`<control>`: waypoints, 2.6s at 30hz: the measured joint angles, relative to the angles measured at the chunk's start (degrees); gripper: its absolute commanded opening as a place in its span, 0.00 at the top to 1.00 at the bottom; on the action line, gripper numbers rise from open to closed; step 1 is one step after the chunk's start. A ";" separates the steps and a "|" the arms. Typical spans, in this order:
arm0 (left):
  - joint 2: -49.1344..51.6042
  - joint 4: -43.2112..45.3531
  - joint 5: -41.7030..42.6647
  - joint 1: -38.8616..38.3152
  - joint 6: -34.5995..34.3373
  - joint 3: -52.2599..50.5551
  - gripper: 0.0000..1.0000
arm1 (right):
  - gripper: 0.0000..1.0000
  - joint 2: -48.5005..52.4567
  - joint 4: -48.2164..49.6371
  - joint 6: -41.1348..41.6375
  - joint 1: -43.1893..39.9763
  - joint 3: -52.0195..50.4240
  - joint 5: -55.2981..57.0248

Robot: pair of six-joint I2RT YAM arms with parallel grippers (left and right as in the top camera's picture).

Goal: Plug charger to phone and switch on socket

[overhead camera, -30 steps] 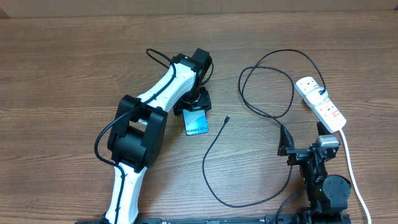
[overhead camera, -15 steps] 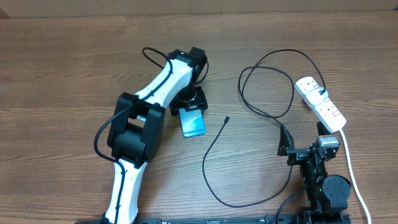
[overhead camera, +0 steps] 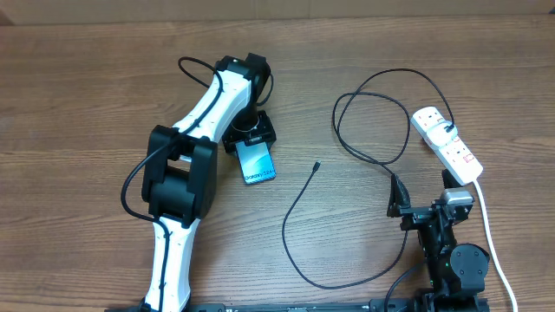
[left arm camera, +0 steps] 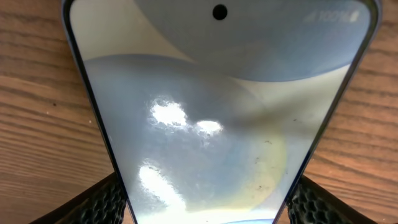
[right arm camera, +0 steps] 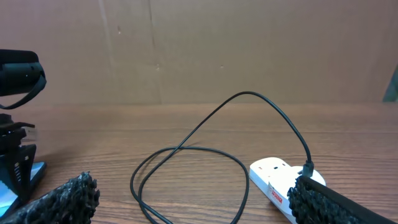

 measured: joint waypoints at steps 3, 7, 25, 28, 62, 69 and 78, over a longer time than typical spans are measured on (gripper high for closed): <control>0.00 0.00 0.00 0.00 0.00 0.00 0.28 | 0.00 0.00 -0.02 0.02 -0.02 0.00 -0.02; 0.00 0.15 -1.27 0.00 0.07 0.00 0.28 | 0.00 0.00 0.00 0.02 -0.02 0.00 0.00; -1.44 9.84 -8.94 -1.42 1.70 -4.52 0.17 | 0.00 0.00 -0.02 0.00 -0.02 0.00 -0.02; -1.84 10.34 -10.03 -1.53 2.80 -5.16 0.00 | 0.00 0.00 0.00 0.07 -0.02 0.00 -0.02; -3.96 17.35 -5.86 -1.53 3.39 -9.97 0.17 | 0.00 0.00 -0.02 0.02 -0.02 0.00 0.00; -3.96 17.40 -5.84 -1.53 3.39 -9.99 0.24 | 0.00 0.00 -0.02 0.02 -0.02 0.00 0.00; -4.04 17.64 -6.05 -1.79 3.58 -10.03 0.32 | 0.00 0.00 0.00 0.02 -0.02 0.00 0.00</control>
